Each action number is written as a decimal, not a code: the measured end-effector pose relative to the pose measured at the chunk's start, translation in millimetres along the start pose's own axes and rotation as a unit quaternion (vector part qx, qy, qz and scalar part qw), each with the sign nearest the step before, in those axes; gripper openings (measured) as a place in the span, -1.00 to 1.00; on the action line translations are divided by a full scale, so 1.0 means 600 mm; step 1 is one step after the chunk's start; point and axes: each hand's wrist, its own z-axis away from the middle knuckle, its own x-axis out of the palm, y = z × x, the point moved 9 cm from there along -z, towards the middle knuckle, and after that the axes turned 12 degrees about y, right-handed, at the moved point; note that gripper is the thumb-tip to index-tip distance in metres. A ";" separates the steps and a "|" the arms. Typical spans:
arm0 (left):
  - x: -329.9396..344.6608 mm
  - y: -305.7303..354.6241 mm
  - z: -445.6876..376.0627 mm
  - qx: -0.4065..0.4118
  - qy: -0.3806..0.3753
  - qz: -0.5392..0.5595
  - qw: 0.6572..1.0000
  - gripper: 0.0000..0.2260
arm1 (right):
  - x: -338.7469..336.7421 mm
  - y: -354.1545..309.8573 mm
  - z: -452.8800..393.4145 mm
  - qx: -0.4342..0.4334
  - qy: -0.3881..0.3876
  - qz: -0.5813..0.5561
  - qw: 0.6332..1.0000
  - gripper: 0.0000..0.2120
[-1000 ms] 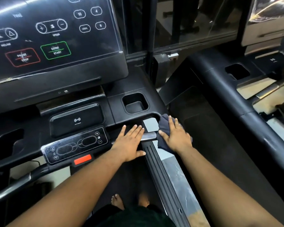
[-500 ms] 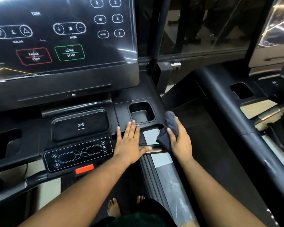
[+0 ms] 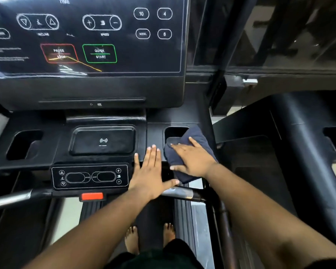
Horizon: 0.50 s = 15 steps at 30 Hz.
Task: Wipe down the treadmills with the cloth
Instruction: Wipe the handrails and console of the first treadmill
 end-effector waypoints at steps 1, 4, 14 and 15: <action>0.001 0.001 0.001 0.002 -0.004 -0.003 1.000 0.06 | -0.004 0.010 0.011 -0.031 0.010 -0.001 0.999 -0.15; 0.000 0.005 0.002 0.006 -0.010 -0.009 1.000 0.05 | -0.009 0.097 0.060 -0.009 0.046 -0.026 0.999 -0.14; -0.004 0.007 0.001 0.006 0.001 -0.016 1.000 0.03 | -0.016 0.141 -0.036 0.315 0.074 -0.063 0.944 -0.28; -0.001 0.006 0.002 0.005 0.001 -0.015 1.000 0.04 | -0.016 0.143 -0.054 0.325 0.073 -0.057 0.941 -0.27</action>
